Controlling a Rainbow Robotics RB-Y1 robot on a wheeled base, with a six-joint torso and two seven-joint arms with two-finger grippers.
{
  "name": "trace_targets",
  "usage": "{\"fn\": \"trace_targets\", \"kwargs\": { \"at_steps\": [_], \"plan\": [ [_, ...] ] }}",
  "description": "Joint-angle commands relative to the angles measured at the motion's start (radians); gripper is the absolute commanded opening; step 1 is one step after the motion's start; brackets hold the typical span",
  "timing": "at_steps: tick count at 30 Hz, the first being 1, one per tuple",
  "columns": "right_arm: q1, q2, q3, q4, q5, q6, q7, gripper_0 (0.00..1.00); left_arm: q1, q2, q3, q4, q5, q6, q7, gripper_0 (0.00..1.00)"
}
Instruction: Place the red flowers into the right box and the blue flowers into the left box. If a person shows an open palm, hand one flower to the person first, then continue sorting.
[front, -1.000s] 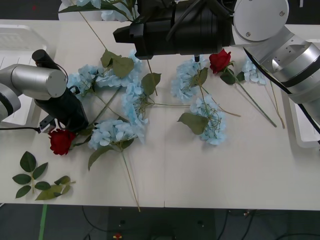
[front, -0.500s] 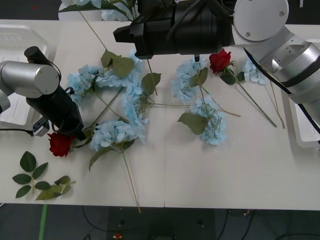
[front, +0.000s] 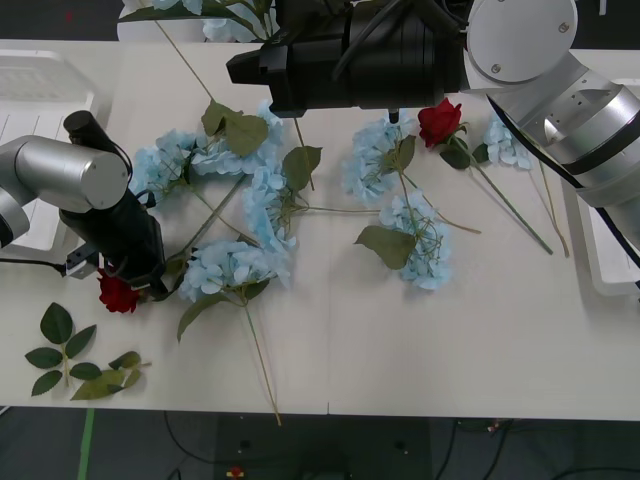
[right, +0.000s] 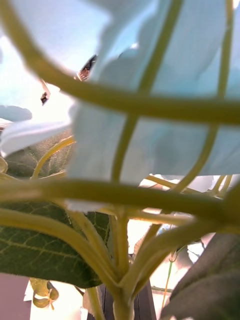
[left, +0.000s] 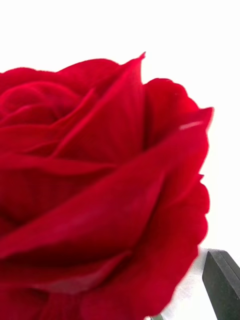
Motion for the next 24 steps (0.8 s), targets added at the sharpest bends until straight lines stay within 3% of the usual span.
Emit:
{"fn": "trace_targets", "kwargs": {
  "at_steps": [1, 11, 13, 14, 15, 16, 17, 24],
  "plan": [
    [-0.056, 0.019, 0.001, -0.01, 0.006, -0.014, -0.036, 0.0, 0.047, -0.039, -0.009, 0.001, -0.073, -0.019, -0.019, 1.0],
    [-0.056, 0.019, 0.001, -0.01, 0.007, -0.017, -0.036, 0.0, 0.081, -0.096, -0.009, 0.006, -0.225, -0.035, -0.027, 1.0],
    [-0.056, 0.019, 0.001, -0.01, 0.007, -0.019, -0.036, 0.0, 0.088, -0.101, -0.009, 0.006, -0.239, -0.042, -0.025, 0.73],
    [-0.056, 0.02, 0.001, -0.01, 0.007, -0.02, -0.036, 0.0, 0.09, -0.102, -0.009, 0.007, -0.245, -0.044, -0.024, 0.41],
    [-0.056, 0.02, 0.001, -0.01, 0.006, -0.022, -0.037, 0.0, 0.091, -0.102, -0.009, 0.006, -0.246, -0.044, -0.024, 0.17],
    [-0.056, 0.019, 0.001, -0.01, 0.007, -0.02, -0.037, 0.0, 0.093, -0.104, -0.008, 0.006, -0.246, -0.044, -0.025, 0.06],
    [-0.056, 0.019, 0.001, -0.01, 0.007, -0.022, -0.037, 0.0, 0.091, -0.105, -0.008, 0.006, -0.249, -0.044, -0.027, 0.0],
    [-0.056, 0.019, 0.001, -0.01, 0.009, -0.022, -0.037, 0.0, 0.094, -0.107, -0.008, 0.007, -0.262, -0.044, -0.028, 0.0]
  ]
}}
